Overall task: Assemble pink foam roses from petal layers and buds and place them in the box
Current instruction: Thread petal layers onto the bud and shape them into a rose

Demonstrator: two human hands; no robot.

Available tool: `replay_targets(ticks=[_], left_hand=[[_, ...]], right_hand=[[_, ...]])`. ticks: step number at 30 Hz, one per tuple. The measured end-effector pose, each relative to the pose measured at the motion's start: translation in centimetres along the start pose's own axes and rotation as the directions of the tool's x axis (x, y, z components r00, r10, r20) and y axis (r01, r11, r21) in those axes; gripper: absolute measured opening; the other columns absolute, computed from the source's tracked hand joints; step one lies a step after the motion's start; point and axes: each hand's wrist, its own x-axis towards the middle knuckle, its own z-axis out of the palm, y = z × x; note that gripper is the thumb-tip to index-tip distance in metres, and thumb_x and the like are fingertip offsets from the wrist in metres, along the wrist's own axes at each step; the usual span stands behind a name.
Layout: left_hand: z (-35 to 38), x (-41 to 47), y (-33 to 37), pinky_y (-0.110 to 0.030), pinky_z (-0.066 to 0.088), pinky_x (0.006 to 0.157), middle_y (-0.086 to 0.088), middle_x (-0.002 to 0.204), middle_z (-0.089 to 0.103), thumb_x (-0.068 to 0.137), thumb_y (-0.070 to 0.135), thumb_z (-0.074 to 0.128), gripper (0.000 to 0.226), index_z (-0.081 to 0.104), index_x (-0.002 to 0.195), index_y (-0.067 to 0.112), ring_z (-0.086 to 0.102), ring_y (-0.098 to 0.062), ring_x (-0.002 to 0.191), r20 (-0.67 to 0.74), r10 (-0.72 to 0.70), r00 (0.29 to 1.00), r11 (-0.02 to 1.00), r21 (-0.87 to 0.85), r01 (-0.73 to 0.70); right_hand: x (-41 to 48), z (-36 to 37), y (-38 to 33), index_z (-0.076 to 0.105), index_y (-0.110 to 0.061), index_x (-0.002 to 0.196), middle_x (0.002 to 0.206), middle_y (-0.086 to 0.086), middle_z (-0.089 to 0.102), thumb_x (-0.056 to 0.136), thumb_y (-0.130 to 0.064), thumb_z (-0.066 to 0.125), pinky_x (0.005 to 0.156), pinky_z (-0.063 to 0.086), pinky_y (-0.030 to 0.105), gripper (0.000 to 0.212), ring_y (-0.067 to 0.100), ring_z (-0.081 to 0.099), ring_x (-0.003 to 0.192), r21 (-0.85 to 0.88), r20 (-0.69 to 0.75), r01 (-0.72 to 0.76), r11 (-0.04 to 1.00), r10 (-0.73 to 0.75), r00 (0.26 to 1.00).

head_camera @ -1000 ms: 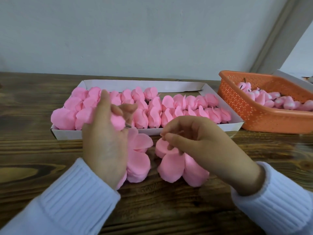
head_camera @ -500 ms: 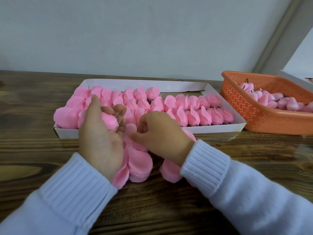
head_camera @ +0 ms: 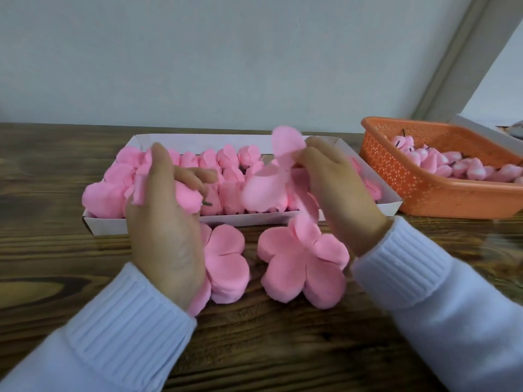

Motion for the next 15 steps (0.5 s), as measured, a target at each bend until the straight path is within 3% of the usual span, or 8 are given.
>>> replay_targets(ticks=[3,6,8,12,15], left_hand=[[0.2,-0.5,-0.3,-0.044,0.04,0.1,0.008,0.053,0.06,0.091,0.042,0.047,0.054,0.054,0.04,0.025,0.061,-0.012,0.07,0.096,0.037,0.995,0.996,0.072,-0.044],[1.1,-0.2,-0.4,-0.053,0.036,0.106,0.008,0.056,0.063,0.089,0.046,0.044,0.054,0.057,0.041,0.026,0.063,-0.012,0.074,0.177,0.034,0.984,0.99,0.128,-0.058],[2.1,0.4,-0.3,-0.049,0.041,0.101,0.007,0.059,0.066,0.089,0.049,0.042,0.055,0.06,0.042,0.026,0.064,-0.011,0.073,0.25,0.012,0.968,0.987,0.151,-0.051],[3.7,0.9,-0.7,-0.027,0.052,0.073,0.001,0.077,0.073,0.09,0.054,0.035,0.059,0.067,0.05,0.025,0.069,-0.013,0.081,0.413,-0.07,0.908,0.987,0.161,0.002],[2.9,-0.3,-1.7,-0.032,0.046,0.085,0.003,0.093,0.075,0.09,0.06,0.035,0.058,0.071,0.059,0.029,0.068,-0.009,0.099,0.454,-0.075,0.888,0.976,0.217,-0.028]], right_hand=[[0.2,-1.6,1.4,0.045,-0.015,0.062,0.052,-0.004,0.044,0.086,-0.007,0.042,0.049,0.03,0.027,0.026,0.011,0.039,0.049,0.274,0.042,-0.133,0.952,0.126,0.991],[-0.6,-1.8,2.8,0.049,-0.013,0.068,0.052,-0.002,0.045,0.091,-0.008,0.046,0.047,0.028,0.025,0.023,0.013,0.038,0.049,0.299,0.102,-0.239,0.924,0.219,0.971],[-1.3,-1.4,3.3,0.05,-0.011,0.075,0.05,-0.003,0.047,0.093,-0.007,0.052,0.044,0.032,0.019,0.018,0.01,0.041,0.044,0.384,0.154,-0.29,0.876,0.249,0.956],[-2.1,-1.3,3.4,0.054,-0.016,0.072,0.05,-0.001,0.055,0.091,-0.014,0.061,0.04,0.036,0.018,0.021,0.009,0.047,0.039,0.24,0.131,-0.156,0.958,0.127,0.983],[-2.7,-1.3,3.1,0.055,-0.011,0.078,0.062,0.024,0.056,0.092,-0.013,0.061,0.052,0.04,0.026,0.015,0.02,0.05,0.052,0.209,0.124,-0.062,0.976,0.036,0.992]])
